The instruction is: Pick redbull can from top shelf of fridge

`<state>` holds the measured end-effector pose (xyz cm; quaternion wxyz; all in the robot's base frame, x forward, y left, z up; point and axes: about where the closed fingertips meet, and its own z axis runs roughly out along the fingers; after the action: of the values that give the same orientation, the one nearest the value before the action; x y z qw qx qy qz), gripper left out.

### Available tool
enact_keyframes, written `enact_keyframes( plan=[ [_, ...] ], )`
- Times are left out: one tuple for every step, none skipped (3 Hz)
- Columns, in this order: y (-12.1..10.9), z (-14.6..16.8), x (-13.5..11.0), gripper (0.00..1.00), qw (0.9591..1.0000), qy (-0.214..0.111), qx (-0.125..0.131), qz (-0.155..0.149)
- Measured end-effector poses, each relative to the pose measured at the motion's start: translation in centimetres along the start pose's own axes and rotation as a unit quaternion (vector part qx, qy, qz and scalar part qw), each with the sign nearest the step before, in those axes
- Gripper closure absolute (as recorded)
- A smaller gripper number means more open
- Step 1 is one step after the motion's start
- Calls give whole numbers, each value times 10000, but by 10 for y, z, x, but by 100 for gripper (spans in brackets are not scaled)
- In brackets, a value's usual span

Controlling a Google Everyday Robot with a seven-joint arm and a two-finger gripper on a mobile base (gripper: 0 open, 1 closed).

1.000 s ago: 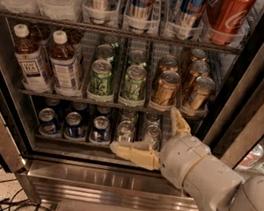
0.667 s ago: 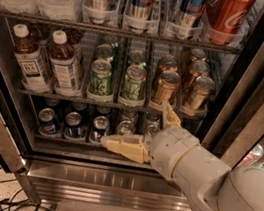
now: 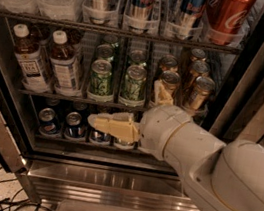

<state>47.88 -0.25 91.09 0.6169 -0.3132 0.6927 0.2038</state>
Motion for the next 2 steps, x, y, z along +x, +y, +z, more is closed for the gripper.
enact_keyframes(
  plan=[
    [1,4,-31,0,9999,-81,24,-97],
    [3,7,-61,0,9996,-171,17,-207]
  ],
)
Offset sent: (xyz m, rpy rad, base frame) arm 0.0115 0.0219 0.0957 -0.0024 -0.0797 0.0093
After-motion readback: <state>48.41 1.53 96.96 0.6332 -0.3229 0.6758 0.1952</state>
